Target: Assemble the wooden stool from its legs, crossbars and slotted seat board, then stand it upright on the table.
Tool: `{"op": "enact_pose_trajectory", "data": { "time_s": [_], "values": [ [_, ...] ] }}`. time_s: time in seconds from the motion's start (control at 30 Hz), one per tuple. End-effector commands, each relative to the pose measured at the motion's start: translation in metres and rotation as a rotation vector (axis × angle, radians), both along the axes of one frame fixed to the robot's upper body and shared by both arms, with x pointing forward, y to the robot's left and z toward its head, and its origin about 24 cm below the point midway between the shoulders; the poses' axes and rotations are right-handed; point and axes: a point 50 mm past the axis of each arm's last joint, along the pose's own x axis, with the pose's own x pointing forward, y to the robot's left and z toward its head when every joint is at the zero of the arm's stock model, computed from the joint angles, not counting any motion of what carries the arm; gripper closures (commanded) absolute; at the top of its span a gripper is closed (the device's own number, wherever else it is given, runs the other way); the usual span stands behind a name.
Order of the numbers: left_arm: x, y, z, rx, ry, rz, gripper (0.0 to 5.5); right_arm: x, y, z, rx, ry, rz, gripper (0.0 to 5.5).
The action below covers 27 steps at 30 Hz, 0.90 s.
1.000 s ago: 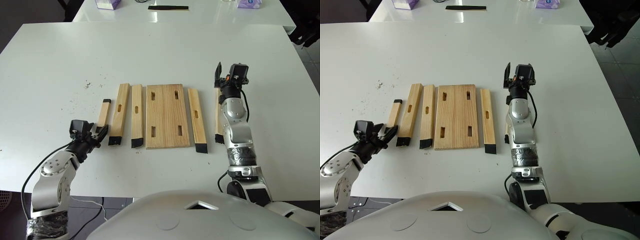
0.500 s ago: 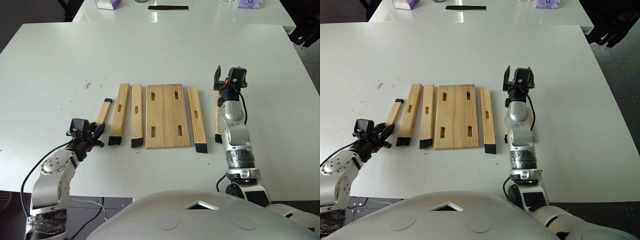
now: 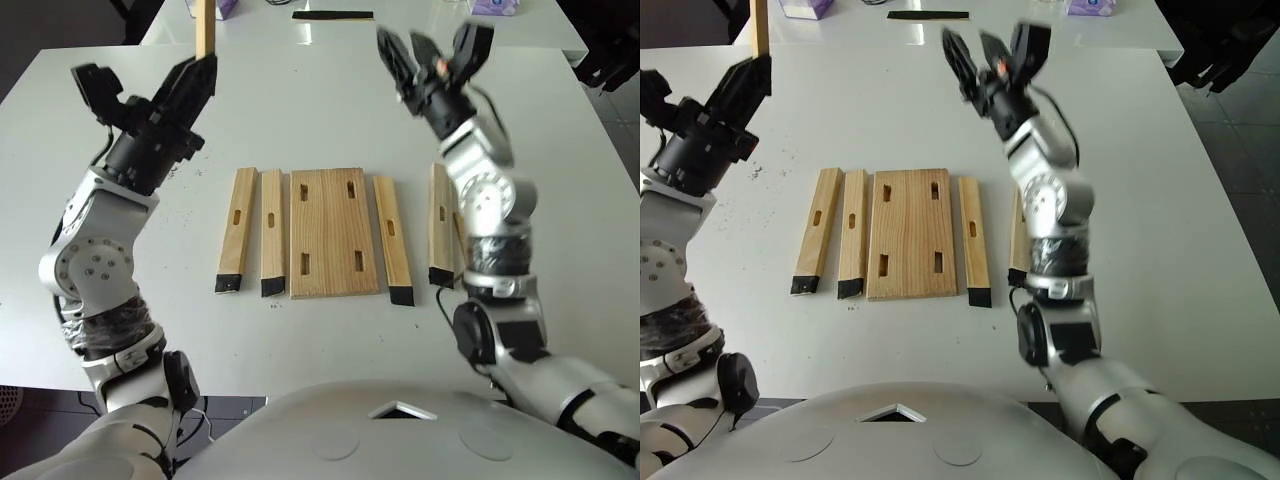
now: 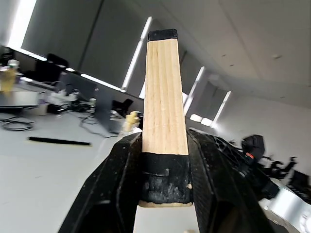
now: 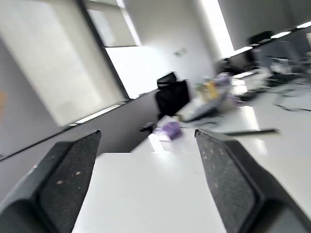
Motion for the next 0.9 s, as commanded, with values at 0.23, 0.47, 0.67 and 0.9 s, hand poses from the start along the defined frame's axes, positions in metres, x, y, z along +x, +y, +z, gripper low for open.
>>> {"op": "enact_pose_trajectory", "data": {
  "time_s": [0.23, 0.47, 0.67, 0.9],
  "values": [
    [-0.006, -0.038, 0.017, -0.001, -0.132, -0.407, 4.18, -0.028, -0.007, 0.049, -0.089, -0.013, 0.566, 1.92],
    [-0.014, -0.04, 0.006, 0.078, -0.109, -0.466, 4.18, -0.034, -0.01, 0.059, -0.107, -0.029, 0.662, 1.92],
    [-0.019, -0.041, -0.002, 0.105, -0.087, -0.488, 4.18, -0.037, -0.008, 0.065, -0.127, -0.037, 0.713, 1.92],
    [-0.023, -0.044, -0.007, 0.115, -0.08, -0.509, 4.18, -0.037, -0.001, 0.069, -0.139, -0.042, 0.753, 1.92]
  ]
}}
